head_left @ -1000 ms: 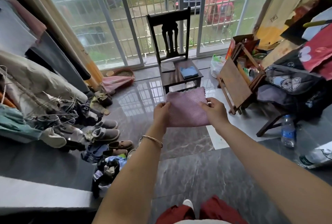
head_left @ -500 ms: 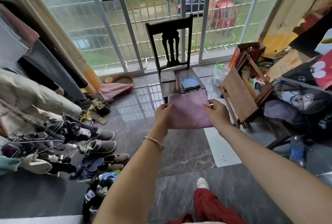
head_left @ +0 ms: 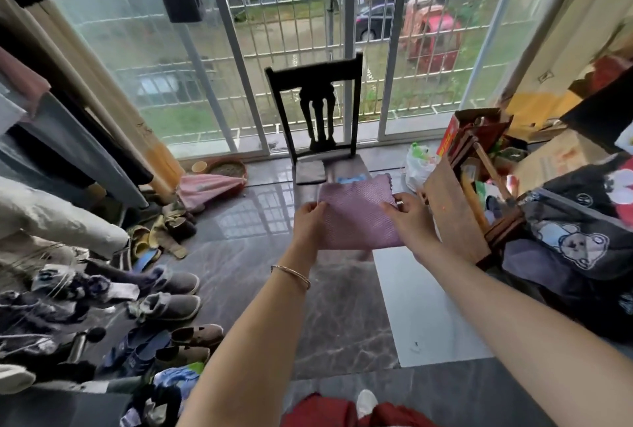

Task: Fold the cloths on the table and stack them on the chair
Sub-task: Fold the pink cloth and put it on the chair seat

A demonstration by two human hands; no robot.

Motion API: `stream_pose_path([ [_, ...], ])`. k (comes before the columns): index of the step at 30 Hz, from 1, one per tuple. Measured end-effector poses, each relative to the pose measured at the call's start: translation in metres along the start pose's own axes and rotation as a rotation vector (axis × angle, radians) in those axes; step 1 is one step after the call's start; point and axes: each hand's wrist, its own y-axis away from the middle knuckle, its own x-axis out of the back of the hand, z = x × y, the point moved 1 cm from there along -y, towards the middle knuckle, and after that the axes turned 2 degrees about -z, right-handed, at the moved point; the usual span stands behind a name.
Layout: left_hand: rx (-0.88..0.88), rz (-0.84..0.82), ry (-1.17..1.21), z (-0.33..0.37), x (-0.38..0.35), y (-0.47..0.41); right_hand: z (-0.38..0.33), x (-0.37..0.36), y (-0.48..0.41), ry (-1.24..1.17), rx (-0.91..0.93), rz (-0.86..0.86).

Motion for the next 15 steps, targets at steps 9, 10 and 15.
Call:
stream_pose_path([
  [9,0.047,0.035,0.019,0.015,-0.022,-0.049,-0.001,-0.001,-0.057,0.021,-0.021,-0.034],
  [10,0.044,0.036,0.017,0.016,-0.022,-0.054,-0.002,-0.002,-0.061,0.023,-0.019,-0.038],
  [15,0.061,0.025,0.009,0.026,-0.029,-0.087,-0.005,-0.009,-0.093,0.038,-0.03,-0.036],
])
